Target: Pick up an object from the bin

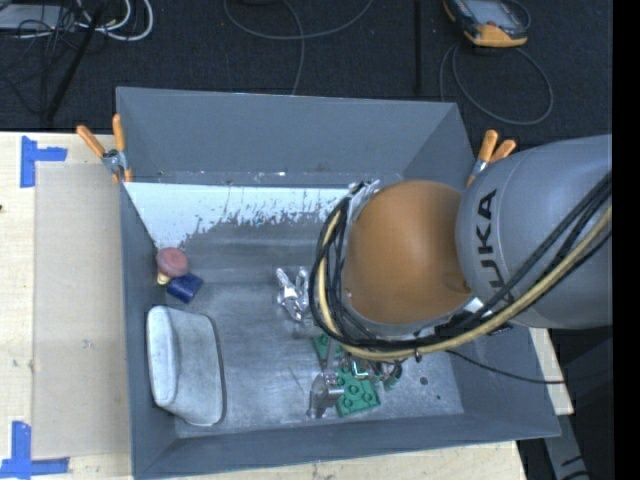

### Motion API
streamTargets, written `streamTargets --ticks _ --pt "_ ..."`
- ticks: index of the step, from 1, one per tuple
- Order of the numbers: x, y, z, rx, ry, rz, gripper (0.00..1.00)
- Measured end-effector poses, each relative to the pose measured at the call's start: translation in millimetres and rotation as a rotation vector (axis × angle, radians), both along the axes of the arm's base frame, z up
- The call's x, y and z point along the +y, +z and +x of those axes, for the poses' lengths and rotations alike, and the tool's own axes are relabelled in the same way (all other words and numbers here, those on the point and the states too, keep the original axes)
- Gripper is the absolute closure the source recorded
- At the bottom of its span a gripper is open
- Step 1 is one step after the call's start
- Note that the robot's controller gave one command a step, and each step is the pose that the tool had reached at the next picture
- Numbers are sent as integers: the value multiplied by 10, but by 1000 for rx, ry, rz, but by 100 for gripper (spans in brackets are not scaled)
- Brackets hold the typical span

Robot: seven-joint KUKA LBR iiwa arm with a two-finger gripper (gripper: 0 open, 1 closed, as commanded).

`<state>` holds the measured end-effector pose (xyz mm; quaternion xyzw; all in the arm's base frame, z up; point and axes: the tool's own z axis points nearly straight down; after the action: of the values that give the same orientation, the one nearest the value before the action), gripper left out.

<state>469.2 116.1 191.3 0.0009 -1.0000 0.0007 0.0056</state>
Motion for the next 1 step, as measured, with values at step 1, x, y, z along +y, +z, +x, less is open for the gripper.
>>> streamTargets --ticks 1 --pt "-716 -551 313 -4 16 -2 0"
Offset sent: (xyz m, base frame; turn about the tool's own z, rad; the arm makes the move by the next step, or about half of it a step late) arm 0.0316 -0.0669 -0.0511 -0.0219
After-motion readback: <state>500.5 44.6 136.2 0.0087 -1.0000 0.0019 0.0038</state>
